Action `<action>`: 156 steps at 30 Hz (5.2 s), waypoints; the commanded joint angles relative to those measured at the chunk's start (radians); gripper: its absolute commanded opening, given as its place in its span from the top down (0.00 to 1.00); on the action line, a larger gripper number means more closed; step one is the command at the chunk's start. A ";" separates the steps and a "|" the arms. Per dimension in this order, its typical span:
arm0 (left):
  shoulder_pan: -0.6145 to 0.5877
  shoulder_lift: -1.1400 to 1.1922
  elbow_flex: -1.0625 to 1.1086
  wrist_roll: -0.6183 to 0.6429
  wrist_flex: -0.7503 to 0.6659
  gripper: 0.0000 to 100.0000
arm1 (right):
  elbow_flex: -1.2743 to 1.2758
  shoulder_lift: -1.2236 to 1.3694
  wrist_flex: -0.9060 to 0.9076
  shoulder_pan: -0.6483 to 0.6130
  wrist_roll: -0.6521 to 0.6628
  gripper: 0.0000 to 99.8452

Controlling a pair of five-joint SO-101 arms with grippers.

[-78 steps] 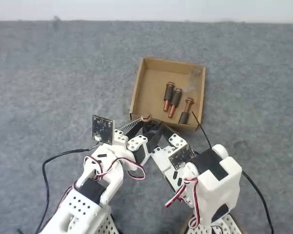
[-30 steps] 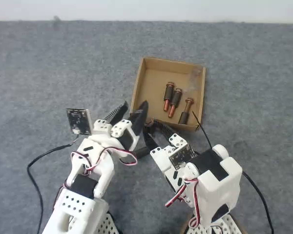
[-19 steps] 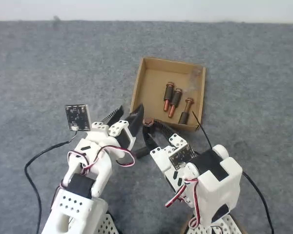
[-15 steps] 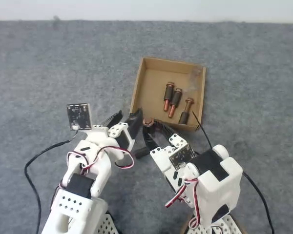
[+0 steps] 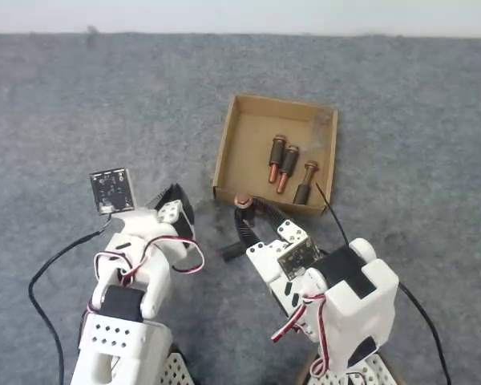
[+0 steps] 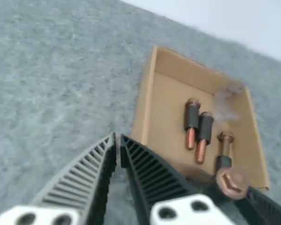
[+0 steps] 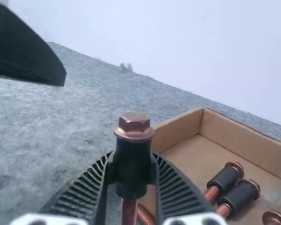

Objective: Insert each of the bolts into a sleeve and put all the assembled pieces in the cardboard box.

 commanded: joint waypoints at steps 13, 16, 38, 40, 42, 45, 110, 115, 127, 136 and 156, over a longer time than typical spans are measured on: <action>-0.118 -0.023 0.005 -0.325 0.279 0.99 | -0.005 -0.064 -0.035 0.081 -0.002 0.99; -0.118 -0.023 0.008 -0.347 0.279 0.99 | -0.029 -0.071 -0.059 0.133 -0.002 0.99; -0.118 -0.021 0.087 -0.341 0.138 0.99 | -0.321 -0.214 0.262 0.237 -0.002 0.99; -0.118 -0.021 0.087 -0.341 0.138 0.99 | -0.379 -0.213 0.351 0.255 -0.002 0.99; -0.118 -0.021 0.087 -0.341 0.138 0.99 | -0.437 -0.213 0.453 0.272 -0.002 0.99; -0.118 -0.021 0.087 -0.341 0.138 0.99 | -0.511 -0.213 0.599 0.282 -0.002 0.99; -0.118 -0.021 0.090 -0.341 0.138 0.99 | -1.054 -0.223 1.979 0.423 -0.095 0.87; -0.118 -0.021 0.090 -0.341 0.137 0.99 | -1.062 -0.225 1.985 0.435 -0.095 0.87; -0.118 -0.021 0.101 -0.341 0.109 0.99 | -1.057 -0.463 2.196 0.415 -0.095 0.99; -0.118 -0.021 0.101 -0.341 0.109 0.99 | -1.057 -0.579 2.531 0.352 -0.087 0.99; -0.118 -0.021 0.102 -0.341 0.109 0.99 | -1.056 -0.820 2.953 -0.012 -0.086 0.99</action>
